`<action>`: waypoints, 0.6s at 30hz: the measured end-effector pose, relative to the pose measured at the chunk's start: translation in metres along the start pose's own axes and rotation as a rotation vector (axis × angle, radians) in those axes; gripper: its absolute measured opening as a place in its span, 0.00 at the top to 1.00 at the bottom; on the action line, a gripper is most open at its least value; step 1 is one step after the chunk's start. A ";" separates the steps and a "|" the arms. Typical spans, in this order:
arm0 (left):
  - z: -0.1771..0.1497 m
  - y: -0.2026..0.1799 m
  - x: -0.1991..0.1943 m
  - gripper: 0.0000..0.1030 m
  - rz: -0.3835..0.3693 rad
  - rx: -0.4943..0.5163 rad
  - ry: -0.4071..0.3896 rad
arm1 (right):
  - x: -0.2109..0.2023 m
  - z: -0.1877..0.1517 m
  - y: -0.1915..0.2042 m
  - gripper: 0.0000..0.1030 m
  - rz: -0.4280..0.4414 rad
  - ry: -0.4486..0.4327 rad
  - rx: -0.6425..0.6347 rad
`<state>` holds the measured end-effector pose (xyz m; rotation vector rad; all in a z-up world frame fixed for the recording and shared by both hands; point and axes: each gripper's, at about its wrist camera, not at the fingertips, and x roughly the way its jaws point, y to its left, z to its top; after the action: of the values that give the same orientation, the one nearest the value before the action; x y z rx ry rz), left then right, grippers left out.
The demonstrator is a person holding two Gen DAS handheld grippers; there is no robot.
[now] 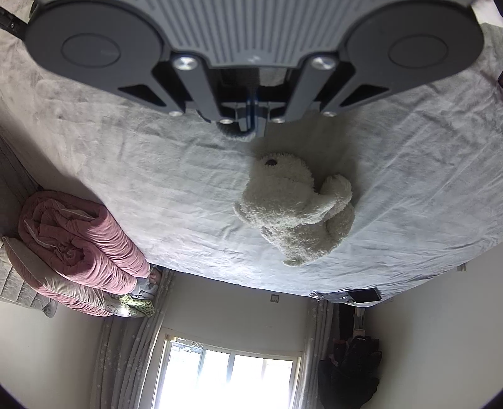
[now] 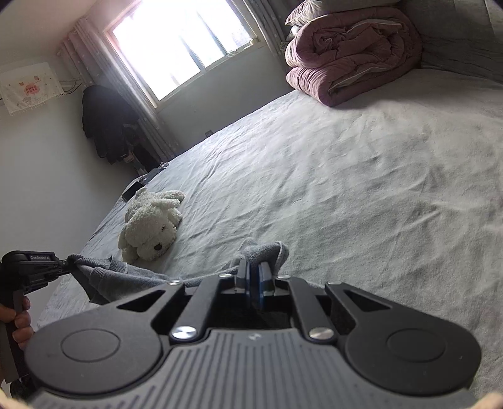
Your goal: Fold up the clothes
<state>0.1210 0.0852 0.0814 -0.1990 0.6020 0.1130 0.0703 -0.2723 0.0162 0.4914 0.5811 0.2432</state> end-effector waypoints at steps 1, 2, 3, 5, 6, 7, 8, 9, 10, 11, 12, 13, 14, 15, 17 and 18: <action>0.002 -0.008 0.004 0.98 -0.013 0.004 -0.002 | -0.001 0.003 -0.006 0.93 -0.018 -0.020 0.013; 0.004 -0.017 0.007 0.98 -0.027 0.009 -0.005 | -0.003 0.006 -0.012 0.93 -0.037 -0.041 0.026; 0.006 -0.026 0.011 0.98 -0.043 0.015 -0.007 | -0.004 0.009 -0.018 0.93 -0.053 -0.058 0.034; 0.009 -0.046 0.021 0.98 -0.073 0.031 -0.008 | -0.008 0.016 -0.028 0.93 -0.087 -0.094 0.045; 0.010 -0.053 0.026 0.98 -0.084 0.036 -0.008 | -0.009 0.018 -0.032 0.93 -0.103 -0.109 0.045; 0.012 -0.062 0.031 0.98 -0.098 0.043 -0.009 | -0.011 0.021 -0.037 0.93 -0.120 -0.124 0.044; 0.013 -0.070 0.036 0.98 -0.114 0.049 -0.008 | -0.013 0.023 -0.042 0.93 -0.138 -0.137 0.048; 0.013 -0.078 0.041 0.98 -0.129 0.055 -0.008 | -0.014 0.025 -0.048 0.93 -0.157 -0.150 0.052; 0.014 -0.086 0.046 0.98 -0.145 0.061 -0.007 | -0.016 0.027 -0.054 0.93 -0.176 -0.162 0.056; 0.015 -0.094 0.052 0.98 -0.160 0.067 -0.006 | -0.017 0.030 -0.060 0.93 -0.196 -0.175 0.060; 0.013 -0.102 0.057 0.98 -0.181 0.071 -0.001 | -0.017 0.031 -0.066 0.93 -0.212 -0.177 0.066; 0.012 -0.106 0.062 0.98 -0.196 0.073 0.005 | -0.016 0.032 -0.072 0.93 -0.228 -0.175 0.070; 0.009 -0.110 0.068 0.97 -0.215 0.078 0.017 | -0.015 0.033 -0.077 0.93 -0.245 -0.172 0.074; 0.007 -0.115 0.074 0.97 -0.235 0.082 0.029 | -0.014 0.033 -0.082 0.93 -0.259 -0.167 0.075; 0.002 -0.123 0.086 0.97 -0.274 0.092 0.053 | -0.011 0.032 -0.090 0.93 -0.280 -0.147 0.071; -0.003 -0.124 0.088 0.97 -0.299 0.104 0.057 | -0.009 0.031 -0.092 0.93 -0.286 -0.139 0.066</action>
<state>0.2119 -0.0316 0.0474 -0.1901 0.6269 -0.2128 0.0882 -0.3659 -0.0035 0.4791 0.5172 -0.0820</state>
